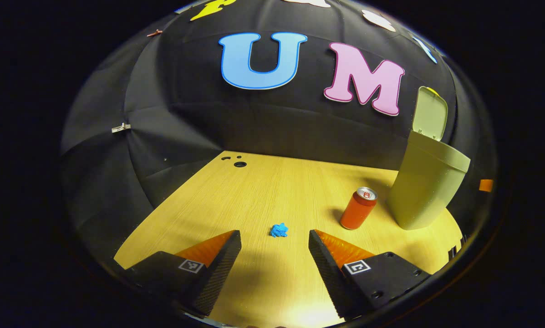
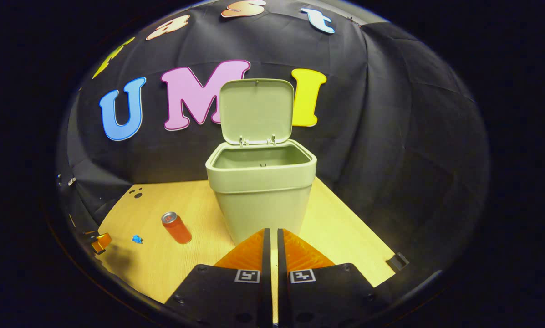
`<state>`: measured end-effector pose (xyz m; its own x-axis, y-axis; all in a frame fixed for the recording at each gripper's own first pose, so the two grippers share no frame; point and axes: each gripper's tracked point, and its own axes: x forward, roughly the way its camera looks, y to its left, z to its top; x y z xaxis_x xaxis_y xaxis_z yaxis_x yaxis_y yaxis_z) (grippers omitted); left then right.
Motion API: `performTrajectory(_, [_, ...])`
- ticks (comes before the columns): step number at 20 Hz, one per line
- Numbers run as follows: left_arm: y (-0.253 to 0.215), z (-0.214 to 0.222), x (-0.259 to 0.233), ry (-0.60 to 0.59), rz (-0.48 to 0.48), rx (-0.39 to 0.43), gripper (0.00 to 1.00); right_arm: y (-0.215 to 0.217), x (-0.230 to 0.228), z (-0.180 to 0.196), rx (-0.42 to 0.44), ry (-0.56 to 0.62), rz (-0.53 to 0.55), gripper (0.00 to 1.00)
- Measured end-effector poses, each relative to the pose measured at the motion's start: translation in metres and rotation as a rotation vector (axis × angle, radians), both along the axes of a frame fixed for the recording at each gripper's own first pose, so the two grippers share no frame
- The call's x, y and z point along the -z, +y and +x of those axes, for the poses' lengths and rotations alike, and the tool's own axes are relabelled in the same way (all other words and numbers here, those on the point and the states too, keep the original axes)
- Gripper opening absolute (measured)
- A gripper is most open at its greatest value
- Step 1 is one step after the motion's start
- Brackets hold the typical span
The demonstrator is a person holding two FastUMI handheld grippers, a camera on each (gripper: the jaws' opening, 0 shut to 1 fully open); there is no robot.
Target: Press the lid of the desktop garbage bin to open it, pick up the crumpled paper on the desktop and throw it into the bin, then pick up the pop can on the desktop and drop it into the bin, and finally close the garbage bin lid.
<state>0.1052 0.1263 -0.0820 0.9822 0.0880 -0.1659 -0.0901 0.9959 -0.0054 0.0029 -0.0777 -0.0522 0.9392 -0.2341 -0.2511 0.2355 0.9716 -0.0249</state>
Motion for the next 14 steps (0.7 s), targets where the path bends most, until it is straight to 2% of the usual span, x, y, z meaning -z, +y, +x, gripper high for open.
performTrajectory(1, [0.001, 0.009, 0.004, 0.011, 0.004, 0.004, 0.96, 0.003, 0.006, -0.003, -0.007, 0.017, 0.012, 0.11])
performTrajectory(3, [0.000, 0.026, 0.011, 0.035, 0.007, 0.018, 0.96, 0.009, 0.012, -0.013, -0.015, 0.037, 0.017, 0.36])
performTrajectory(4, [-0.001, 0.035, 0.016, 0.049, 0.008, 0.025, 0.96, 0.011, 0.014, -0.018, -0.018, 0.044, 0.014, 0.53])
performTrajectory(6, [0.003, 0.049, 0.024, 0.069, 0.028, 0.007, 0.96, 0.015, 0.022, -0.026, -0.021, 0.063, 0.011, 0.67])
performTrajectory(8, [-0.001, 0.061, 0.033, 0.081, 0.034, 0.016, 0.96, 0.019, 0.027, -0.036, -0.013, 0.073, 0.017, 0.93])
performTrajectory(10, [-0.002, 0.073, 0.047, 0.112, 0.035, 0.020, 0.95, 0.016, 0.035, -0.045, 0.019, 0.094, 0.010, 1.00])
performTrajectory(14, [0.003, 0.095, 0.068, 0.155, 0.087, 0.014, 0.96, 0.020, 0.047, -0.065, 0.034, 0.134, 0.005, 0.99])
